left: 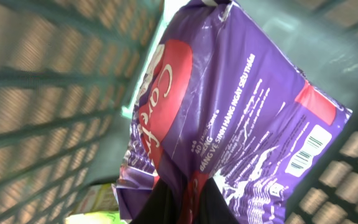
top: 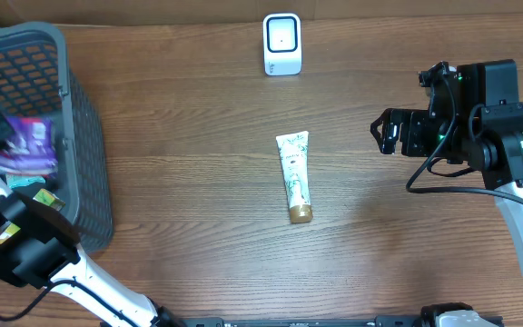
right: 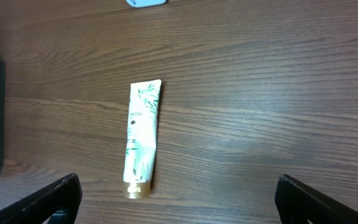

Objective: Scan the item barcode
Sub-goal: 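Lift the Carefree pack out and place it left of the tube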

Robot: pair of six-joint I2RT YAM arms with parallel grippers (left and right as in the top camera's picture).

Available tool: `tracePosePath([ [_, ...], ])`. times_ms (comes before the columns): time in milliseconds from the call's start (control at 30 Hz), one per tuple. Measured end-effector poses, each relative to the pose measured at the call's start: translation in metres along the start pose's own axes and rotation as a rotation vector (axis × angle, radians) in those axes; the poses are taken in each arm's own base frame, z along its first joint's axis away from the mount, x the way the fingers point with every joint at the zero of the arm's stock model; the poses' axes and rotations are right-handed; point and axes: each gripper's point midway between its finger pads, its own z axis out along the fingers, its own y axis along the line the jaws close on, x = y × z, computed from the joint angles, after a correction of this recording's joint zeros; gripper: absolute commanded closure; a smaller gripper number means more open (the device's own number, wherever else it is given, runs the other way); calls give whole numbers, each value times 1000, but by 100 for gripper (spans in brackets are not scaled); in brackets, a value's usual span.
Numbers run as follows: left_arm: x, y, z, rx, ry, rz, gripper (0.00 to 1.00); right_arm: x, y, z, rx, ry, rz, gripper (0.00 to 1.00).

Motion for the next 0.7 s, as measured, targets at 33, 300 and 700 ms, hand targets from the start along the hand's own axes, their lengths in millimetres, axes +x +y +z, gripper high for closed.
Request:
tracePosePath([
  [33, -6, 0, -11, 8, -28, -4, 96, 0, 0, 0, 0, 0, 0, 0],
  [300, -31, -11, -87, 108, -197, -19, 96, -1, 0, 0, 0, -2, -1, 0],
  [700, -8, -22, -227, 255, -483, -47, 96, -2, 0, 0, -1, -8, -2, 0],
])
